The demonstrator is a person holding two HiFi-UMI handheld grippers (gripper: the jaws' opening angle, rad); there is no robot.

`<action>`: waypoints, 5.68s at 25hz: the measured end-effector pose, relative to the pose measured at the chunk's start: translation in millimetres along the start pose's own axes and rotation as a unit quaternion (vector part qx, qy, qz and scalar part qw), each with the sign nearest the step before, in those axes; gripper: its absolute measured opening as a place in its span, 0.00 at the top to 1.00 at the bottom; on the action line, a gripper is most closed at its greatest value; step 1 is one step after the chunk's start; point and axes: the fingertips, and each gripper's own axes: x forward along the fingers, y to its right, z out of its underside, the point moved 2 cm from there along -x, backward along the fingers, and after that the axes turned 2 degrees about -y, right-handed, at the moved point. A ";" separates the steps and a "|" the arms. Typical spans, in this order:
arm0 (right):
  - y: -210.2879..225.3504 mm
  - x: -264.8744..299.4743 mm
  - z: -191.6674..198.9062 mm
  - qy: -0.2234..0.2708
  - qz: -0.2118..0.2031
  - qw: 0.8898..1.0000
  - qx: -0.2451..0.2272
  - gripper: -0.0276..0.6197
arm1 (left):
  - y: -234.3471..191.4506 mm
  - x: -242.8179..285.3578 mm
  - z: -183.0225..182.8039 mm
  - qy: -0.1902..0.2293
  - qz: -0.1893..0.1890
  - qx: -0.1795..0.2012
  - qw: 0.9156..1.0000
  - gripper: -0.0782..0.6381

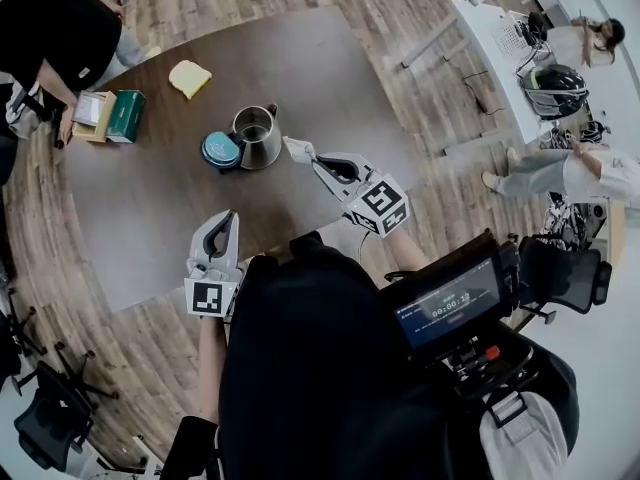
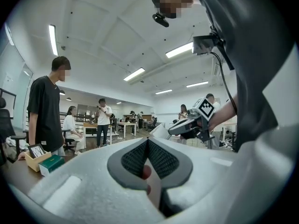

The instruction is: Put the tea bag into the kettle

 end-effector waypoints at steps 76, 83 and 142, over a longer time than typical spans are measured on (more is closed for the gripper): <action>19.5 230.4 38.4 -0.359 -0.218 0.740 -0.526 0.92 | -61.9 -69.4 6.6 0.017 -0.182 -0.020 0.983 0.89; 20.2 232.8 39.7 -0.356 -0.214 0.754 -0.509 0.92 | -58.1 -76.9 6.6 0.015 -0.177 -0.026 0.984 0.89; -332.4 -265.7 59.0 0.180 -0.032 0.981 -0.065 0.95 | 273.4 -280.1 -15.2 0.049 -0.074 -0.019 0.996 0.89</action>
